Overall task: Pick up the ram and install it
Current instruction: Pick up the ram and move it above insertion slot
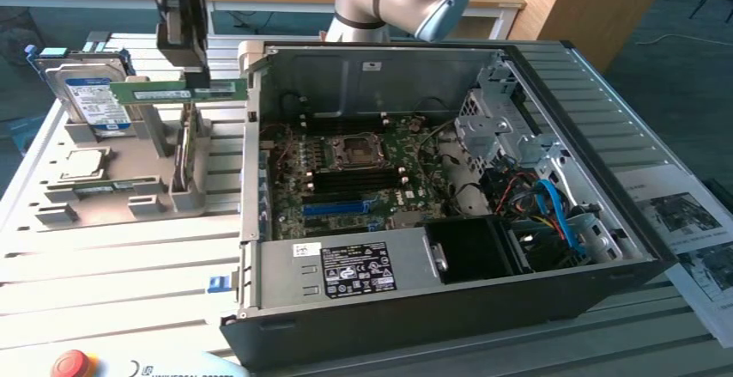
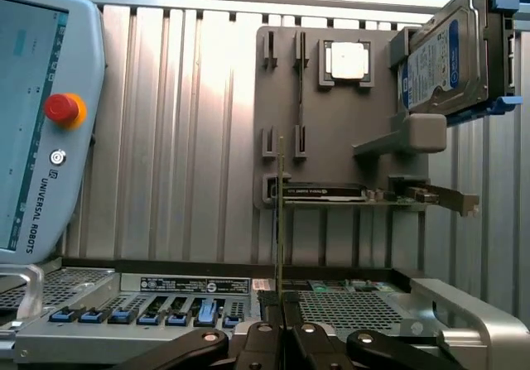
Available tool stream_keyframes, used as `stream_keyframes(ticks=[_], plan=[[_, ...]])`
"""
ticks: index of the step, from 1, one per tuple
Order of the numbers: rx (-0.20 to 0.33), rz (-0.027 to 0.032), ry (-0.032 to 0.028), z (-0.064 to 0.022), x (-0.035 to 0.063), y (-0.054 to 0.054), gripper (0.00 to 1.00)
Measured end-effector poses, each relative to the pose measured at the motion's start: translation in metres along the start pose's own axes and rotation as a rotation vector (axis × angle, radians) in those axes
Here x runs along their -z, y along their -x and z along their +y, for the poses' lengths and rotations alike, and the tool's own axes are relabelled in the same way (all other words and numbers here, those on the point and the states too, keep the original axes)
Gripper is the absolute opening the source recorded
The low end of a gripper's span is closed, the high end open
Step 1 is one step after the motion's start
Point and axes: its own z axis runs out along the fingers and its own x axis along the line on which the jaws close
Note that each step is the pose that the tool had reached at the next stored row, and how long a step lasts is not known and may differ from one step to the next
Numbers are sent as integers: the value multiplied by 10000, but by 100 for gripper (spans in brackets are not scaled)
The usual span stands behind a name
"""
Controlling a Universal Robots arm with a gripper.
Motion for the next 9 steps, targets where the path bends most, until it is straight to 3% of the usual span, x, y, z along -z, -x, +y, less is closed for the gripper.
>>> stream_keyframes(ticks=[9], plan=[[0, 0, 8, -265, 13, -5, 12]])
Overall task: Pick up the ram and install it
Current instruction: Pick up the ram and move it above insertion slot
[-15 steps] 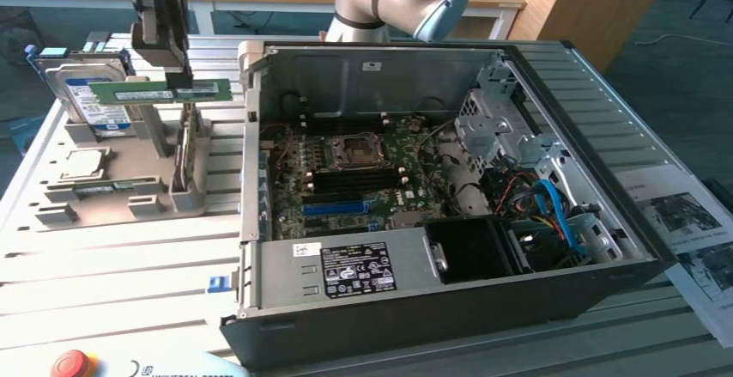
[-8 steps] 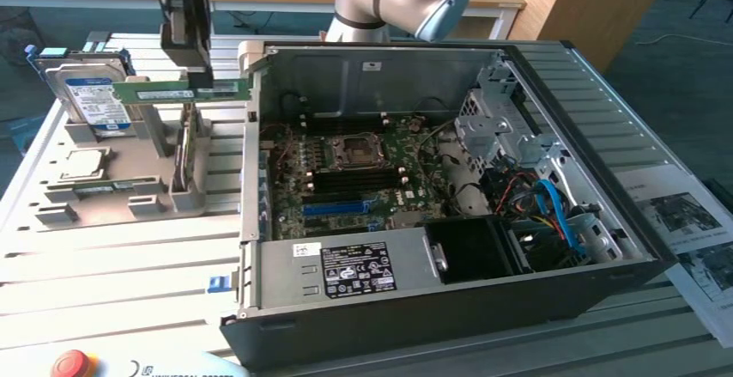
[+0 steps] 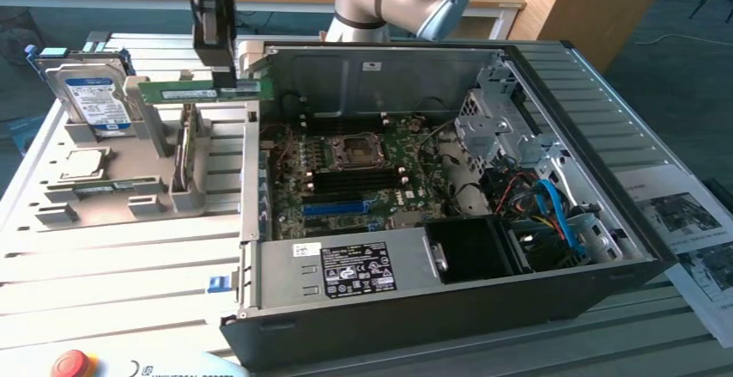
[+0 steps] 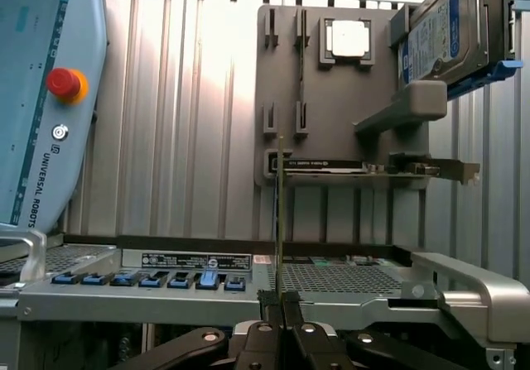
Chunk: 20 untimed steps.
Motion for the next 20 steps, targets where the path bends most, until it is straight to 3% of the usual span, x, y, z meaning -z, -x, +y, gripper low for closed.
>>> stream_keyframes(ticks=[20], plan=[[-2, 0, 24, -601, 30, -11, 12]])
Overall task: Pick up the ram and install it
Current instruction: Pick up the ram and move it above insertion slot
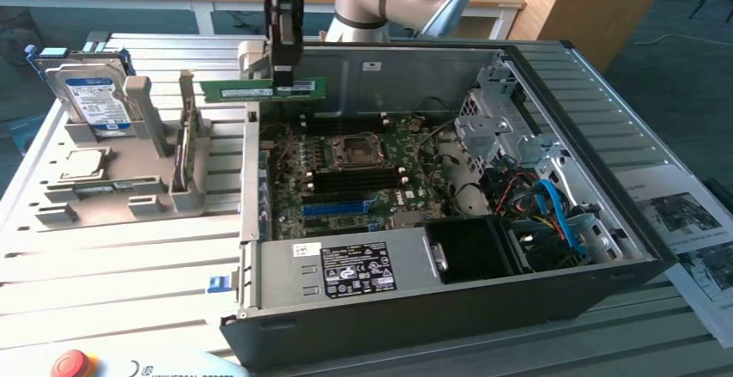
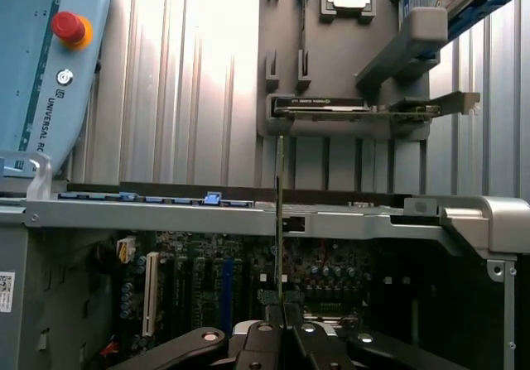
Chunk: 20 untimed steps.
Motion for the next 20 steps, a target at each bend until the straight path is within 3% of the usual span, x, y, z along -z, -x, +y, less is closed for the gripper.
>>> stream_keyframes(ticks=[20], plan=[[-1, -1, 39, -651, 34, -11, 12]])
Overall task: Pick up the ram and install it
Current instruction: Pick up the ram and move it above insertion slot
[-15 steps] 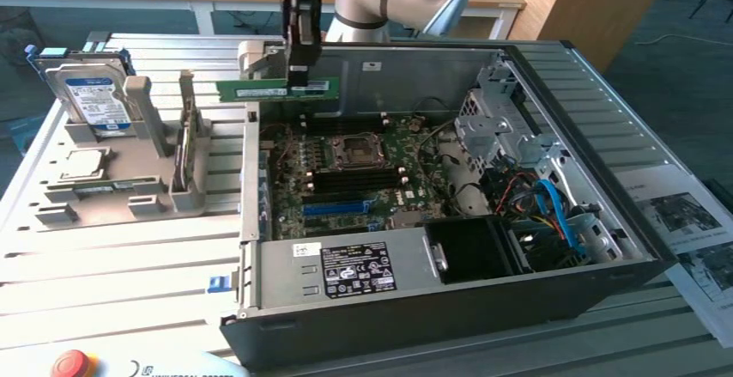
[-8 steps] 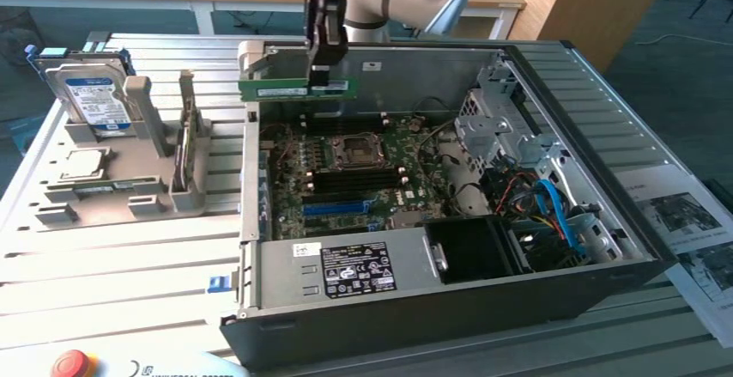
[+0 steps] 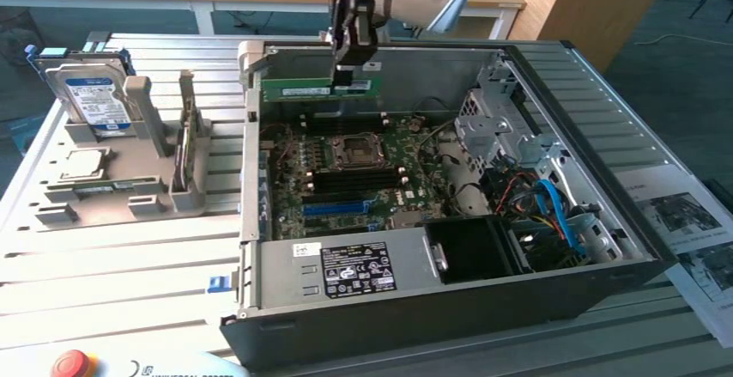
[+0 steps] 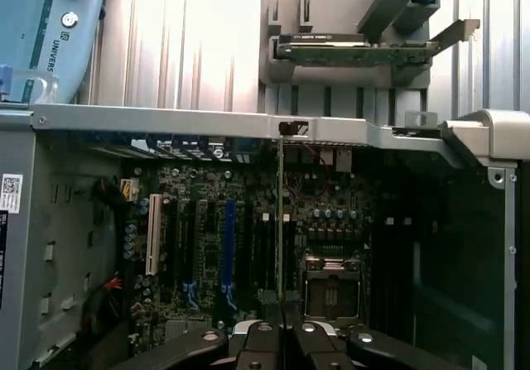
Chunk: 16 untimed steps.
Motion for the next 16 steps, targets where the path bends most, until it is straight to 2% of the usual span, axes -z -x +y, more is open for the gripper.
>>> stream_keyframes(ticks=[1, 2, 3, 4, 8, 16], plan=[[0, 0, 2, -33, 2, -1, 12], [-1, -1, 12, -180, 10, -3, 12], [1, -1, 26, -378, 21, -7, 12], [-1, -1, 32, -455, 25, -8, 12], [-1, 0, 38, -550, 31, -11, 12], [-1, -2, 37, -554, 19, -10, 12]])
